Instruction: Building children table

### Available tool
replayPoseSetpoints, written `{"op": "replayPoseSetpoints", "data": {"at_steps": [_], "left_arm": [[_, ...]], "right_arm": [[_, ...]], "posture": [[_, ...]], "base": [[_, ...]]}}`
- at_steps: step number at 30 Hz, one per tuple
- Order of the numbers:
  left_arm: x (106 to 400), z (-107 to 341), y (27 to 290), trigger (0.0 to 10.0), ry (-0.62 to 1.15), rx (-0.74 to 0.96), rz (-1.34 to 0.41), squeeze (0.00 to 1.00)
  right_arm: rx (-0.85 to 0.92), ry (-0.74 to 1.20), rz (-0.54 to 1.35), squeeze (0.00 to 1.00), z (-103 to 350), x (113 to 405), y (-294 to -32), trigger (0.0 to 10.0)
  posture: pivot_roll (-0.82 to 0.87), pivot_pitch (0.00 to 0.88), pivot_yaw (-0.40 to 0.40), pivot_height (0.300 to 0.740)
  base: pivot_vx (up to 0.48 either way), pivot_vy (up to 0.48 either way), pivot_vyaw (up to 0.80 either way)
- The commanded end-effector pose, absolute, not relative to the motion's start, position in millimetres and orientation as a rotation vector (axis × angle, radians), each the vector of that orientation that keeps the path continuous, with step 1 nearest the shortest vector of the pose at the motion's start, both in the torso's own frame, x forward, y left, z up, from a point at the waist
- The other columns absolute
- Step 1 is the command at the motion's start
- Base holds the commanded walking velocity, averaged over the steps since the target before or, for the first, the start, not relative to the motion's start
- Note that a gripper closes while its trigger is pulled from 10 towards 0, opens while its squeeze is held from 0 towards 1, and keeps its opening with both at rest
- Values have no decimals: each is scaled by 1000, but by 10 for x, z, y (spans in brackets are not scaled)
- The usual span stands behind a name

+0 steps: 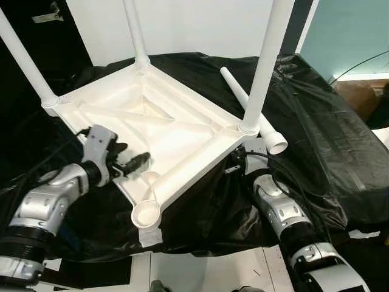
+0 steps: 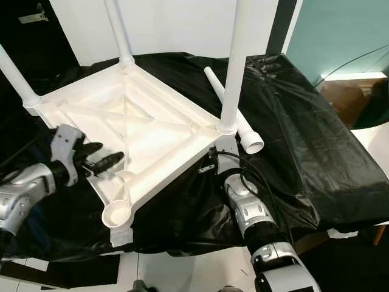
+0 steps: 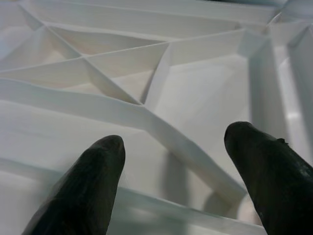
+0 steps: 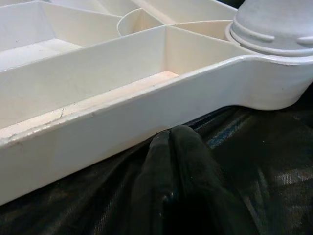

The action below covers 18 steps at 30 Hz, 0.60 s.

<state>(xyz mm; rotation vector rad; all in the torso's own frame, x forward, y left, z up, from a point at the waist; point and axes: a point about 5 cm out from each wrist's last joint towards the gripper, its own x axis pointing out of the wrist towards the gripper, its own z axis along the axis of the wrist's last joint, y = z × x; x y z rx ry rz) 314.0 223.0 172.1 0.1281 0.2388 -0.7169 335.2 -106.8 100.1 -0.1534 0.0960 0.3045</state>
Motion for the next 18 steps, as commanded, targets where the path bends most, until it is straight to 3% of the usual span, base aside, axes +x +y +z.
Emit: {"op": "replayPoseSetpoints", "data": {"at_steps": [1,5,14,18], "left_arm": [[2914,1911,2257,10000,269,77,-1352,0],[2927,1860,2388,10000,357,201,-1353,0],[2906,1785,2394,10000,403,249,-1381,0],[2889,1543,2461,10000,530,441,-1329,0]], "right_arm": [[-147,185,318,0,797,3243,-1049,10000],[-144,188,300,0,815,3240,-1092,10000],[-141,195,287,0,832,3225,-1106,10000],[-130,200,293,0,826,3203,-1061,10000]], "posture": [[-88,35,50,740],[-92,32,53,740],[-92,32,55,740],[-86,37,51,740]], "base": [[0,0,0],[0,0,0],[0,0,0],[0,0,0]]}}
